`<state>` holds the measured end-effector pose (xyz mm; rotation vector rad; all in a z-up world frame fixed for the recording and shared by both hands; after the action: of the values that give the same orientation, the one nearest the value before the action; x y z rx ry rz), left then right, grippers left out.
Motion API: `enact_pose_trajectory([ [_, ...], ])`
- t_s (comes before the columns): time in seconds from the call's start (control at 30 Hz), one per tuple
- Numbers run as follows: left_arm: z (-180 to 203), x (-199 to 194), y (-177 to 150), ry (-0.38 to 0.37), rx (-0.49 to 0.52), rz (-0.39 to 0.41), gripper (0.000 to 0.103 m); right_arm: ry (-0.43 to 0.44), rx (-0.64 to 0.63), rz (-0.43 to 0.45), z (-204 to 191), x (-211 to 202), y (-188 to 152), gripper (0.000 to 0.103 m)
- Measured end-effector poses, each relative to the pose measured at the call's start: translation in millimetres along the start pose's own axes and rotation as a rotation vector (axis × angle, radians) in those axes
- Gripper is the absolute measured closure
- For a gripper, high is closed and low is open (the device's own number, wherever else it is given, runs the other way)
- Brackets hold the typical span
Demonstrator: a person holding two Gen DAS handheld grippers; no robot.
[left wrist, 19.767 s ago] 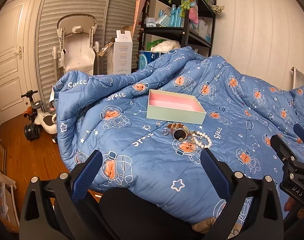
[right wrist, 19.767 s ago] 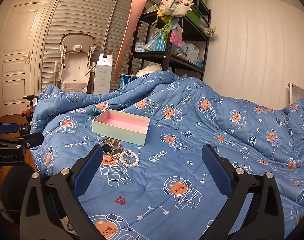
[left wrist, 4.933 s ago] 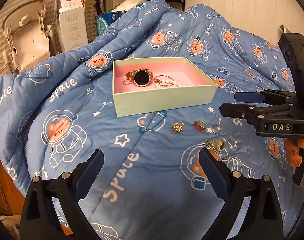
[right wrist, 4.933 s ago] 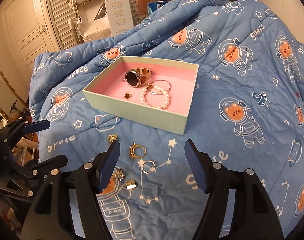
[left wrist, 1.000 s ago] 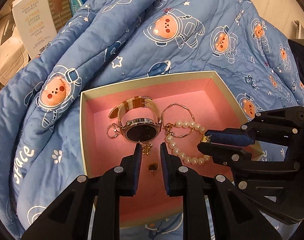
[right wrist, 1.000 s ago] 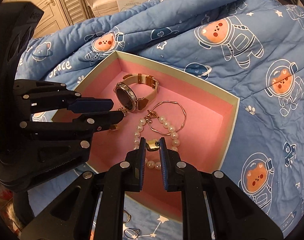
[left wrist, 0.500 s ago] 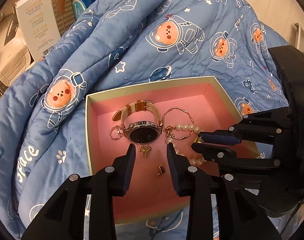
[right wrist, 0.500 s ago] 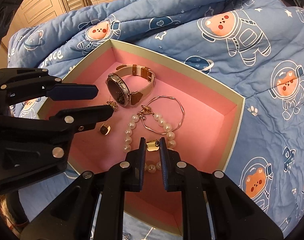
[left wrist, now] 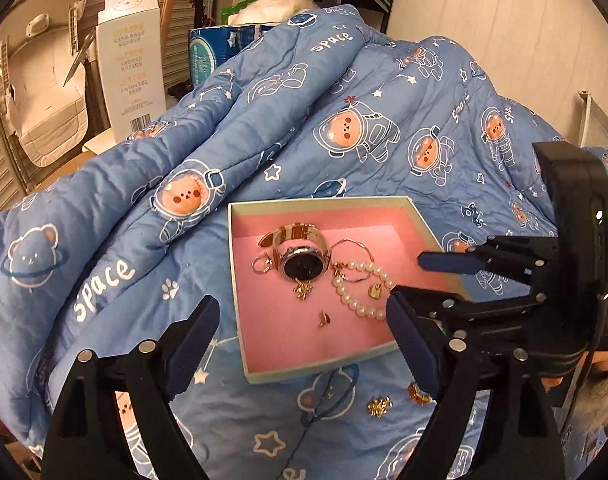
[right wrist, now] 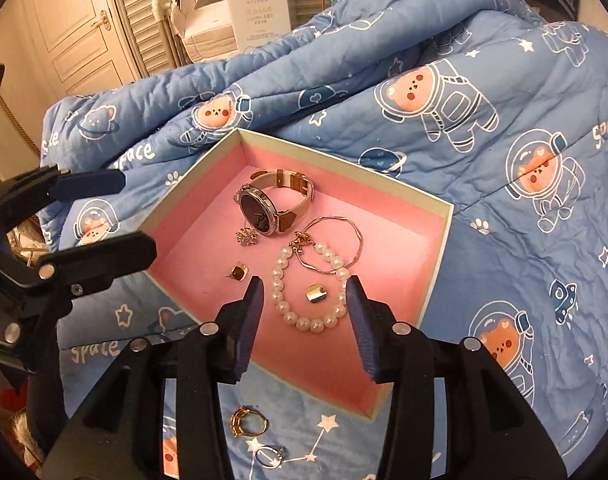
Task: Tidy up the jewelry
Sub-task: 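Open the left gripper over the box while the right gripper opens too, then lift both grippers out of the box and move to the duvet pieces, then grasp the silver ring with the right gripper while the left grasps the gold snowflake earring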
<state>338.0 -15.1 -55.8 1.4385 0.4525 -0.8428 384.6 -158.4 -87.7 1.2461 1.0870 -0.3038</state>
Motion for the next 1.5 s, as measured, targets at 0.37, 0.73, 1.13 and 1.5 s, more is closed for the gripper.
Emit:
enact_pose_trajectory([
  [0.37, 2.5, -29.0, -84.3, 0.008, -0.025, 0.014, 0.015, -0.015, 0.045, 0.06, -8.5, -42.9, -62.3, 0.049],
  [0.73, 33.7, -34.9, -130.9, 0.007, -0.01, 0.014, 0.012, -0.045, 0.058, 0.017, -23.0, -30.8, -120.7, 0.049],
  [1.13, 40.1, -31.4, -139.3, 0.029, -0.004, 0.018, 0.014, -0.051, 0.051, -0.004, -24.2, -8.6, -124.4, 0.067],
  [1.5, 40.5, -11.7, -133.5, 0.024, 0.01, -0.008, 0.035, -0.04, 0.074, 0.0, -23.4, -3.2, -122.5, 0.082],
])
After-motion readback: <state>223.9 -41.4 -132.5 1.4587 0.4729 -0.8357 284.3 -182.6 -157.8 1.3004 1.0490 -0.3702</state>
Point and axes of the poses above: each gripper's, at about its wrist camera, not at the fingertips, and x roughly the way its jaws point, z to its right, y to its top, the point moved 4 cm from there along x, roughly the way its jaws point
